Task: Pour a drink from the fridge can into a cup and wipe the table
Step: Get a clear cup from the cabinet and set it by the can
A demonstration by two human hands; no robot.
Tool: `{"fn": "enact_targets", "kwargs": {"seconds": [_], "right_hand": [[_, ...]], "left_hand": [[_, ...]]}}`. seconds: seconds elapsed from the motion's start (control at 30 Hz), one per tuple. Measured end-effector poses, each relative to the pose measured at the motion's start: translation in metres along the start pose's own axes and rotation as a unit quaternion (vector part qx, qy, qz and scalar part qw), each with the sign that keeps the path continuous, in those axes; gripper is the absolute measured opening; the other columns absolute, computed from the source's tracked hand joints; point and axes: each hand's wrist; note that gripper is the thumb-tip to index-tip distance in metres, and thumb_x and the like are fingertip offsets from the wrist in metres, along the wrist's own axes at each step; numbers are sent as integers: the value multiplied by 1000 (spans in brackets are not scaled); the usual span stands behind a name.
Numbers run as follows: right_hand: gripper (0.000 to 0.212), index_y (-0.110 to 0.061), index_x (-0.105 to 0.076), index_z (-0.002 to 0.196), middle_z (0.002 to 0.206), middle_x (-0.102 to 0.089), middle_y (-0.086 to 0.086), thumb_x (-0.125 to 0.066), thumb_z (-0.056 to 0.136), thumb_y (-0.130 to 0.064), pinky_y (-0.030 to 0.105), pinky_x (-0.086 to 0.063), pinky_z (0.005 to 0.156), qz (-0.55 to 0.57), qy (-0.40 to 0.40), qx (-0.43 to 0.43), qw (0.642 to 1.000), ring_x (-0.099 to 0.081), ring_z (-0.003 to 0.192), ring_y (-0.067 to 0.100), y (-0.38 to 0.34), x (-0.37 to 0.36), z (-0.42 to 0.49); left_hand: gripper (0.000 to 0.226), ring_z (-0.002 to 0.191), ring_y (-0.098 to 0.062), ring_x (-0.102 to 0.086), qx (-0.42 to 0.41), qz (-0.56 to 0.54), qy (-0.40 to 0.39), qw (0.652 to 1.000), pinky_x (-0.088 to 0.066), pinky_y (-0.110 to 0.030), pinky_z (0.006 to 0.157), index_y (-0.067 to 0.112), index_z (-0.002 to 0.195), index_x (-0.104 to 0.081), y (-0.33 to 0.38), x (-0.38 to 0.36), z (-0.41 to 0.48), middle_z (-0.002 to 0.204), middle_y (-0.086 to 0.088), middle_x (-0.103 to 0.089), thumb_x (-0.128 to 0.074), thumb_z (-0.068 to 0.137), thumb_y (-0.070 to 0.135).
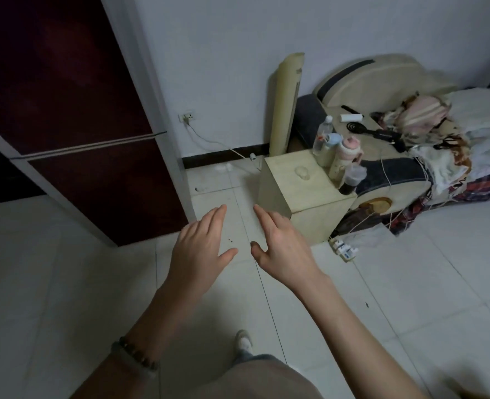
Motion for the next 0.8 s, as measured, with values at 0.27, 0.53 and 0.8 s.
{"fn": "enact_targets", "kwargs": {"seconds": [0.27, 0.53, 0.8], "right_hand": [[70, -14, -21, 147, 140, -41, 6, -55, 87, -27, 35, -41, 93, -5, -8, -18, 1000, -43, 123, 26, 27, 4, 105], [69, -14, -20, 147, 141, -41, 6, -54, 88, -28, 35, -42, 95, -19, -8, -78, 997, -42, 123, 25, 58, -5, 199], [69, -15, -23, 146, 144, -39, 5, -55, 86, -24, 33, -39, 95, -15, 41, -189, 981, -39, 128, 24, 80, -9, 313]], "left_hand": [[83, 115, -29, -55, -13, 1, -3, 1000, -42, -39, 97, 10, 140, -37, -27, -12, 113, 137, -7, -50, -74, 73, 41], [83, 108, -29, -59, -69, 0, -21, 997, -46, -38, 92, 9, 137, -41, -61, -35, 221, 132, -8, -55, -77, 69, 41], [85, 98, -27, -64, -190, 5, -60, 980, -50, -36, 84, 7, 133, -45, -97, -50, 370, 123, -9, -61, -81, 63, 42]]}}
Point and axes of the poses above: each hand's wrist, its own z-axis towards the middle knuckle, its own x-axis out of the back of the hand, y = z × x
